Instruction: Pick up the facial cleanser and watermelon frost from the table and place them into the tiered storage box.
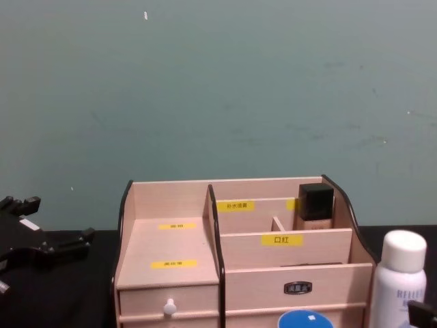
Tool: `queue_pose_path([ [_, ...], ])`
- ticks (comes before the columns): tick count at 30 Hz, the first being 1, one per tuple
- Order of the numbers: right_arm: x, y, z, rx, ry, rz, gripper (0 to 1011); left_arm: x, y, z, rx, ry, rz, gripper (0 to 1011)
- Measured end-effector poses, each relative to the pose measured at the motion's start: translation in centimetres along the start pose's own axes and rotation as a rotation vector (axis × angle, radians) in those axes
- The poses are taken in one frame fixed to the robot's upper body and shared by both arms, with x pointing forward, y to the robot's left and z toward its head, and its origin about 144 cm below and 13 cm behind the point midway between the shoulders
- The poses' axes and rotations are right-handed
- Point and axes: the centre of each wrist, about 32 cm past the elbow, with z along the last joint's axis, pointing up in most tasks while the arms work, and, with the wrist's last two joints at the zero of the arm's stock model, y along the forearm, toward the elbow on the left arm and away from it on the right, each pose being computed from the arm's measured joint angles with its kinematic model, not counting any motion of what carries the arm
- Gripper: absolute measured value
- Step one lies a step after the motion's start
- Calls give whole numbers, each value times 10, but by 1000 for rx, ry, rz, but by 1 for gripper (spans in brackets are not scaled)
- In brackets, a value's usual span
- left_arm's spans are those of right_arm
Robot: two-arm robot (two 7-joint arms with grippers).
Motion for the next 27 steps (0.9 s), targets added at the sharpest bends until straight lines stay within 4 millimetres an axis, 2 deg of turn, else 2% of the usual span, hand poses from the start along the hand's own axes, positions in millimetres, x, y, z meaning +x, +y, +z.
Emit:
queue_pose_path([
  [15,7,24,-3,23,27,10,1002,0,0,0,0,0,0,1009],
  [27,9,35,-7,11,32,13,1003,0,0,0,0,0,0,1010],
])
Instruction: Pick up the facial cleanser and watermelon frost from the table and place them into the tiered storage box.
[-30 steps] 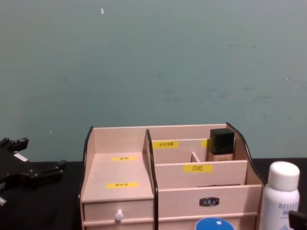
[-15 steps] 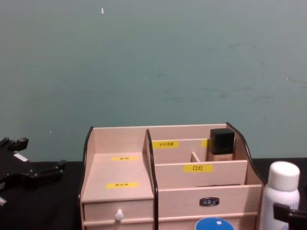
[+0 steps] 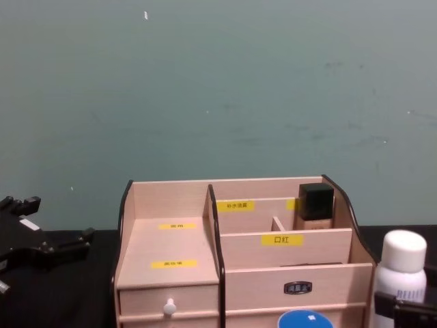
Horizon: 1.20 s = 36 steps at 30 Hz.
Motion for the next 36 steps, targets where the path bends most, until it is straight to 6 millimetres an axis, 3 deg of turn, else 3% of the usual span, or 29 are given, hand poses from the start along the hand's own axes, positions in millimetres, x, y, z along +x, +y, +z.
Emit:
queue_pose_path([
  [36,6,24,-4,8,4,16,1002,0,0,0,0,0,0,1010],
])
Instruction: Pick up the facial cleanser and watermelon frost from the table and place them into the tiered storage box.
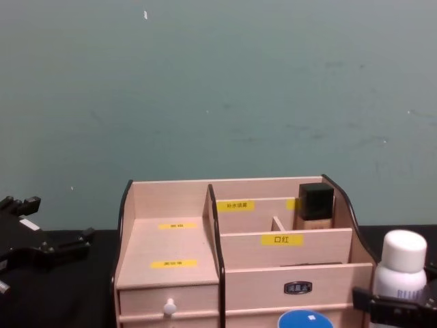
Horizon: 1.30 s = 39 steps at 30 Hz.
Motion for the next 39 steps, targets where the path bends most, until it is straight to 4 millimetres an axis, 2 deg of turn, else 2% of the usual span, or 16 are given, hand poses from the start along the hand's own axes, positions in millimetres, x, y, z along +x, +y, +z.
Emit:
queue_pose_path([
  [4,0,0,0,0,0,0,1003,0,0,0,0,0,0,1009],
  [8,0,0,0,1,0,-1,930,0,0,0,0,0,0,1010],
  [16,0,-1,0,1,1,-1,711,0,0,0,0,0,0,1010],
  [17,0,-1,0,1,1,-2,652,0,0,0,0,0,0,1010],
  [20,0,-1,0,1,1,-2,602,0,0,0,0,0,0,1010],
  [39,1,-2,1,6,6,-2,603,0,0,0,0,0,0,1010],
])
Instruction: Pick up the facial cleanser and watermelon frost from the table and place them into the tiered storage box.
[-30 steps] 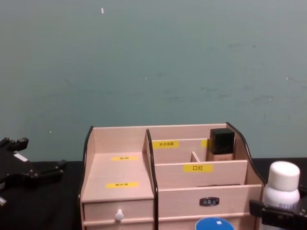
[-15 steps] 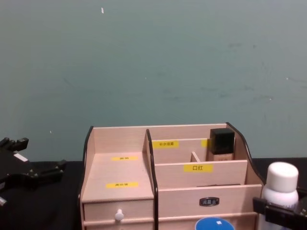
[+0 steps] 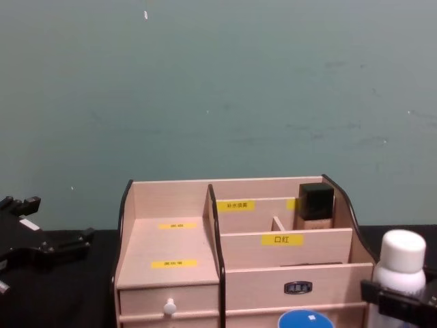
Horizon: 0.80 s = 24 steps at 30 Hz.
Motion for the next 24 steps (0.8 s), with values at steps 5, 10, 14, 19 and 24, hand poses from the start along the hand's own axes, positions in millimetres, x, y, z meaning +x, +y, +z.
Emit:
queue_pose_path([
  [5,4,-3,0,12,16,5,602,0,0,0,0,0,0,1010],
  [10,6,-7,5,24,20,15,603,0,0,0,0,0,0,1010],
  [14,7,-11,11,33,24,24,603,0,0,0,0,0,0,1010],
  [19,6,-16,27,63,13,39,603,0,0,0,0,0,0,1010],
  [24,5,-20,44,95,-4,60,603,0,0,0,0,0,0,1010],
])
